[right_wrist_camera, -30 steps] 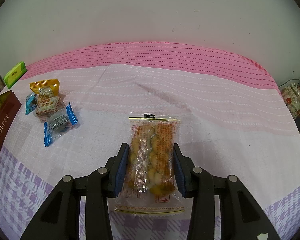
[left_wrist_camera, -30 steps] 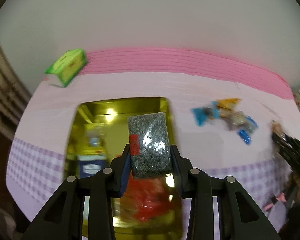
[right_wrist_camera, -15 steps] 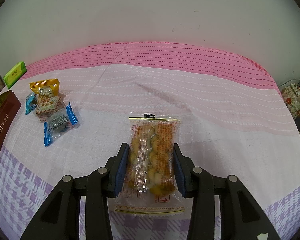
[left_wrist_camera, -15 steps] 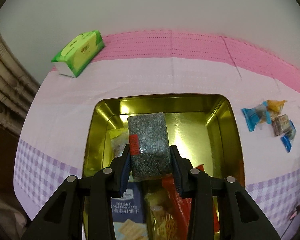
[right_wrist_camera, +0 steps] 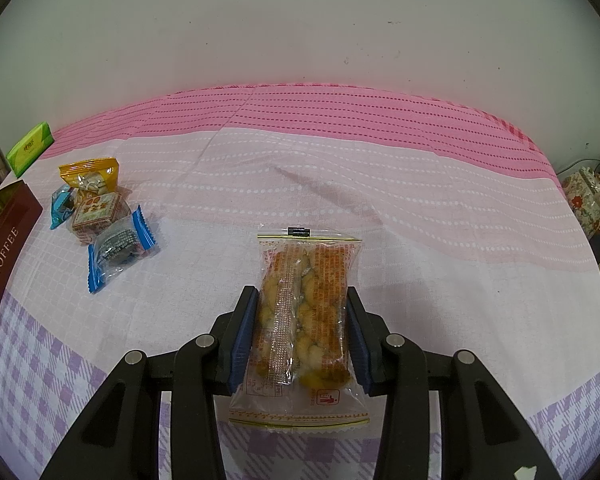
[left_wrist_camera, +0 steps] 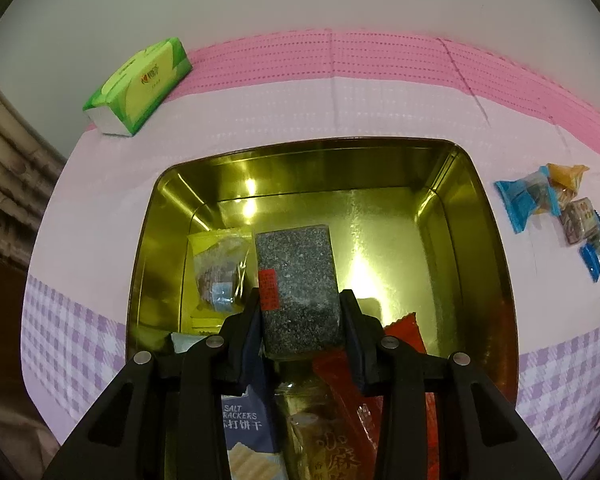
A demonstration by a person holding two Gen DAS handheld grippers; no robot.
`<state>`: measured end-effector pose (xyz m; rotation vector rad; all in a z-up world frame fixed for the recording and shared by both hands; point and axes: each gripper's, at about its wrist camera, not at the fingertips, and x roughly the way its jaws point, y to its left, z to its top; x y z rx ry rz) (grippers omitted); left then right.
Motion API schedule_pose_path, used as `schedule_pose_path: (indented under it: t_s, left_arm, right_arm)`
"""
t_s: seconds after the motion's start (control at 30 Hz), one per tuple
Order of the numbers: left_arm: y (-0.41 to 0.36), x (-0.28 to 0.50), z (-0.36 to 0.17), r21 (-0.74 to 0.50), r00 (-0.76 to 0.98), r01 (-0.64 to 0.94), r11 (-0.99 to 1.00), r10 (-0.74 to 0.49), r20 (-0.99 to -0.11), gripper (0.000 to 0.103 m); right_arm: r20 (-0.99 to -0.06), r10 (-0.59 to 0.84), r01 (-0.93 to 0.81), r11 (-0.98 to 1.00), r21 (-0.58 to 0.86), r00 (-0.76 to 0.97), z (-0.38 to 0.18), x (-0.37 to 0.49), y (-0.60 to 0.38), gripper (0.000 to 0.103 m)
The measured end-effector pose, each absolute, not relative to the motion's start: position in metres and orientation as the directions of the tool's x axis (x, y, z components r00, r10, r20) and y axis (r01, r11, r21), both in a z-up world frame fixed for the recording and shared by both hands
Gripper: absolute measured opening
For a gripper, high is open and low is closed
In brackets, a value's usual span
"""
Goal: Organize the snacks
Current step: 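Carry the dark green pack into the gold tin and open the left gripper, then carry the orange snack-stick bag into the gold tin and open the right gripper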
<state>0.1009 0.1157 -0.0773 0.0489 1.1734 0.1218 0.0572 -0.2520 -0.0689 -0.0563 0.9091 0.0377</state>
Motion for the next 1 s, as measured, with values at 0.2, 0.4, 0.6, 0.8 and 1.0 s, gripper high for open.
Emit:
schedule_pose_path:
  t_s: [0.2,0.4,0.6,0.8,1.0]
  left_arm:
    - [0.117,0.099,-0.08,0.11,0.375,-0.061,0.992,0.125,-0.918,0.038]
    - [0.114,0.098,-0.075,0.121,0.385,-0.05,0.991,0.131,-0.914,0.039]
    - [0.115,0.094,-0.057,0.116,0.418,-0.047,0.992,0.125,-0.9,0.04]
    - [0.129,0.076,-0.027,0.092,0.473,-0.082,0.992,0.12,-0.873,0.046]
    - [0.15,0.044,-0.013,0.084,0.485,-0.142,0.986,0.144,-0.863,0.05]
  right_arm:
    - [-0.789,0.005,-0.056,0.998,-0.037,0.614,-0.068,0.057,-0.252,0.039]
    - [-0.789,0.005,-0.056,0.998,-0.037,0.614,-0.068,0.057,-0.252,0.039]
    - [-0.789,0.005,-0.055,0.998,-0.037,0.614,-0.068,0.057,-0.252,0.04]
    - [-0.79,0.003,-0.053,0.998,-0.038,0.613,-0.068,0.058,-0.253,0.041]
    - [-0.79,0.003,-0.053,0.998,-0.037,0.613,-0.068,0.059,-0.255,0.042]
